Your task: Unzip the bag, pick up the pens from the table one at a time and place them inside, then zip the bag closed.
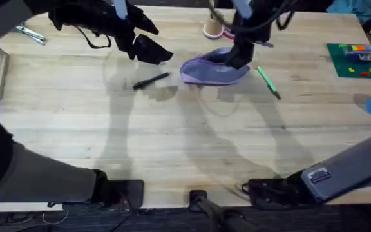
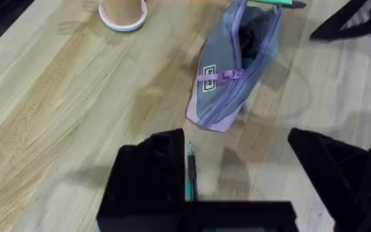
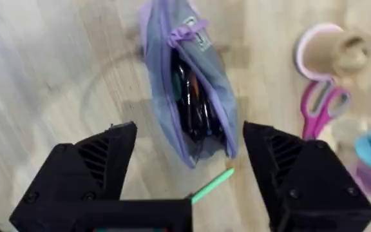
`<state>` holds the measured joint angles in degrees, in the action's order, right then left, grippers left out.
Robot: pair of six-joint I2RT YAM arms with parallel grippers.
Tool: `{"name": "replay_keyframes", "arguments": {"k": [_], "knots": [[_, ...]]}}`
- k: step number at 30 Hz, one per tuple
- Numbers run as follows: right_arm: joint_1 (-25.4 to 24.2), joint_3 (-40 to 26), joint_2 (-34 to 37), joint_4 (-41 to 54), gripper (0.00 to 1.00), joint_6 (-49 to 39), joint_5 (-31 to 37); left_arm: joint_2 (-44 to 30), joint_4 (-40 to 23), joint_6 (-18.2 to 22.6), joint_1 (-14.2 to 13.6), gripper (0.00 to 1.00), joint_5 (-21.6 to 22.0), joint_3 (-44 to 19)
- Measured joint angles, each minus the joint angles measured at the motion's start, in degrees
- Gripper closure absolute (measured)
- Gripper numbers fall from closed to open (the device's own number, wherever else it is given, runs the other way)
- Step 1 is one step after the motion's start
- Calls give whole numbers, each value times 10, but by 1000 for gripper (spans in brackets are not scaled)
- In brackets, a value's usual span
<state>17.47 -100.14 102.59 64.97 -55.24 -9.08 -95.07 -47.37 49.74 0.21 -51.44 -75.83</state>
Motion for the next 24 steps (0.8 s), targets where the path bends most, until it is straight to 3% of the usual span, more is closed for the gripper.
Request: {"name": "replay_keyframes", "arguments": {"k": [11, 24], "knots": [[-67, 11, -92, 1, 6, 131, -4, 0, 0, 0, 0, 8, 0, 0], [-181, 180, -271, -36, 6, 183, -4, 0, 0, 0, 0, 8, 0, 0]]}}
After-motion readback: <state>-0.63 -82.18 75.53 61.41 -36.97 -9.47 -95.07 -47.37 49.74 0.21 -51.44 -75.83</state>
